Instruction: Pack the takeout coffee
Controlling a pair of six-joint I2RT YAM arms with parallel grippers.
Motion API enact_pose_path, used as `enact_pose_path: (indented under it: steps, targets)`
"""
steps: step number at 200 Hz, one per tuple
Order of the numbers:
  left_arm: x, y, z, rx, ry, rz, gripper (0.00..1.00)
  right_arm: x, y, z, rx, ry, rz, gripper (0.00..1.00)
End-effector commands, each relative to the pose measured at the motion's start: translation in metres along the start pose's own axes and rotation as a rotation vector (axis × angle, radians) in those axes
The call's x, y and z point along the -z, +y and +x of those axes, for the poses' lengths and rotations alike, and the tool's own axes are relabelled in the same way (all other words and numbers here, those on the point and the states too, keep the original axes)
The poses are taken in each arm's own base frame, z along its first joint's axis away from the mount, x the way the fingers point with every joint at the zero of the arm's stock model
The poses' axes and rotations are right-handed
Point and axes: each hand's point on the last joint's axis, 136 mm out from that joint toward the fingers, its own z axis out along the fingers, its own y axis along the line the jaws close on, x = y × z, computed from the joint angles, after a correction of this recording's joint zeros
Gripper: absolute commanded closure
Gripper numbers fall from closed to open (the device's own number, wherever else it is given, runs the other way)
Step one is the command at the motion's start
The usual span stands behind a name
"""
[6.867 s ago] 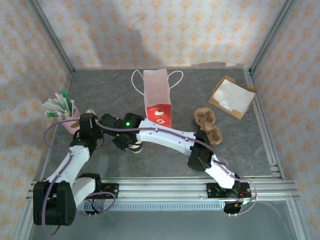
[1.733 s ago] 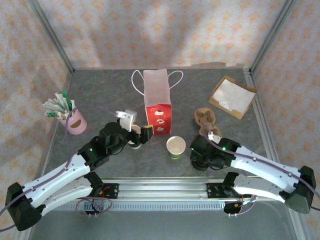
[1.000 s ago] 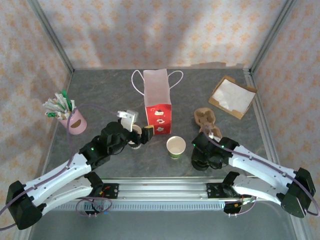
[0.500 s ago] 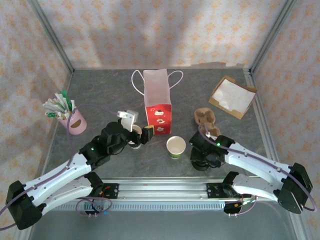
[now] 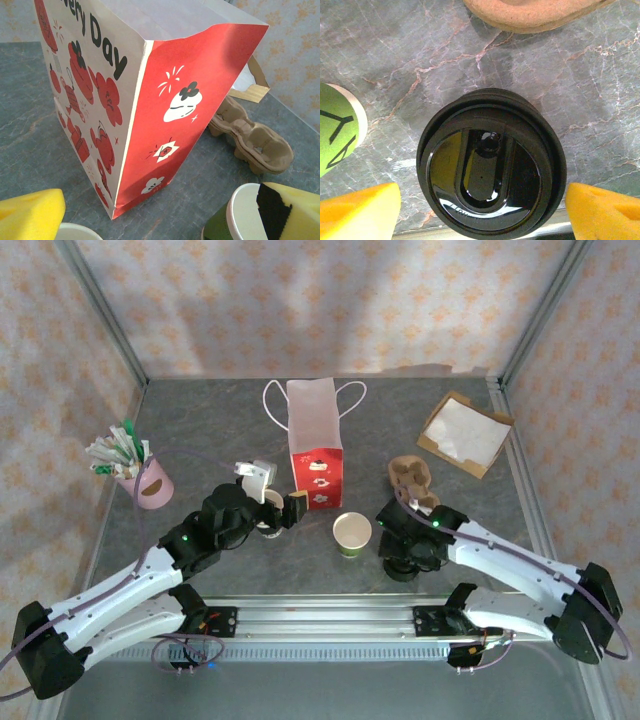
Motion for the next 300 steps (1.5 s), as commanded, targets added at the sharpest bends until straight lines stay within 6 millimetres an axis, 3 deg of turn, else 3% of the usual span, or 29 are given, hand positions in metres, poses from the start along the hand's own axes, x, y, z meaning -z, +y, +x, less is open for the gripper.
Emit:
enact_pose_path:
  steps: [1,300]
  targets:
    - [0.004,-0.002,-0.015,-0.016,-0.037,-0.011,0.0,0.006,-0.003,-0.007,0.021,-0.018,0.041,0.14]
    - [0.006,-0.002,-0.017,-0.015,-0.045,-0.008,0.0,-0.017,-0.004,-0.002,0.053,0.039,0.129,0.17]
